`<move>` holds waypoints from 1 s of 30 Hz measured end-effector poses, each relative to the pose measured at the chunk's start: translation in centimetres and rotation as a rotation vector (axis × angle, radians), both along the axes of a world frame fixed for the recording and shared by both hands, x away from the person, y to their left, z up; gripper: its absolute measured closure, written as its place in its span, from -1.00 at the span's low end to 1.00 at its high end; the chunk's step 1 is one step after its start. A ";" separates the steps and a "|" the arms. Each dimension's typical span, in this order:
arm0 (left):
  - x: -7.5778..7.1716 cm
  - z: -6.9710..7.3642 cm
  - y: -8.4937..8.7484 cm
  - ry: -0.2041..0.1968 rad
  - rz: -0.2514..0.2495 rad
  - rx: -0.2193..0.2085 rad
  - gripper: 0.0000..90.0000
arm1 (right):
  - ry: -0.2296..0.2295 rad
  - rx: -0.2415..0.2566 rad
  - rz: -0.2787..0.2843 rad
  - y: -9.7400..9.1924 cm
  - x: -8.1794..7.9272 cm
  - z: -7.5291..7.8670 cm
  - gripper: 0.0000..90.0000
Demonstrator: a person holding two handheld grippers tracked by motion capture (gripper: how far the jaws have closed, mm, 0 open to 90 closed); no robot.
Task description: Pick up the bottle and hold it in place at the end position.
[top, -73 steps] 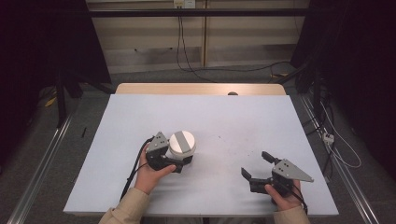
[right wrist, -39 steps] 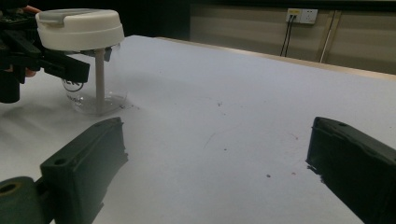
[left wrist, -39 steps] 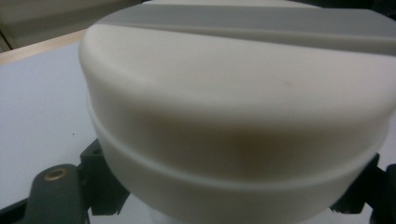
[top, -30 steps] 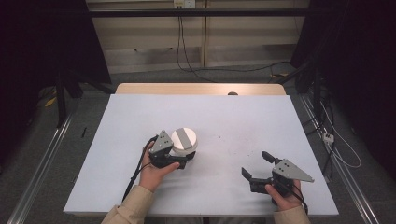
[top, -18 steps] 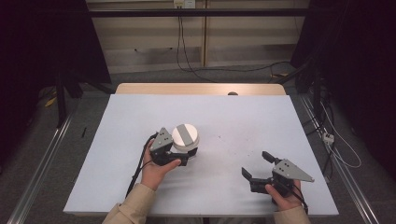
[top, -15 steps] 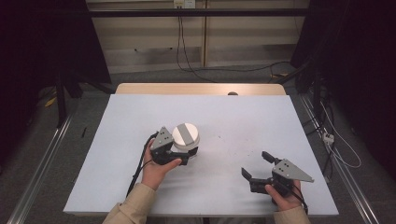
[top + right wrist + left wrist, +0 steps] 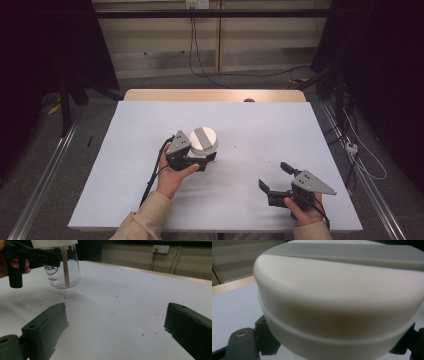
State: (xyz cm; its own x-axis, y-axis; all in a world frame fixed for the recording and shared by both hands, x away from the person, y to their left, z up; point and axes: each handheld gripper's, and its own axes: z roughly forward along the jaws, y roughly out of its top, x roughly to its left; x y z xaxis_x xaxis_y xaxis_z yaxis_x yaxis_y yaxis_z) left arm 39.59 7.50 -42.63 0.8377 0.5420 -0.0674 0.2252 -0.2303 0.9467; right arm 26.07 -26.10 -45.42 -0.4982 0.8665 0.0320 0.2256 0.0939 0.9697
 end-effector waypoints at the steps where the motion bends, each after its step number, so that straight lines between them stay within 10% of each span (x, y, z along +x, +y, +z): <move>1: 0.1 0.1 -0.1 -0.001 0.000 -0.003 -0.59 | -0.001 0.000 0.000 0.0 0.0 0.0 -0.92; 30: 2.9 -0.4 -2.8 -0.001 0.015 0.017 -0.59 | 0.003 0.004 -0.005 -0.2 0.0 0.0 -0.92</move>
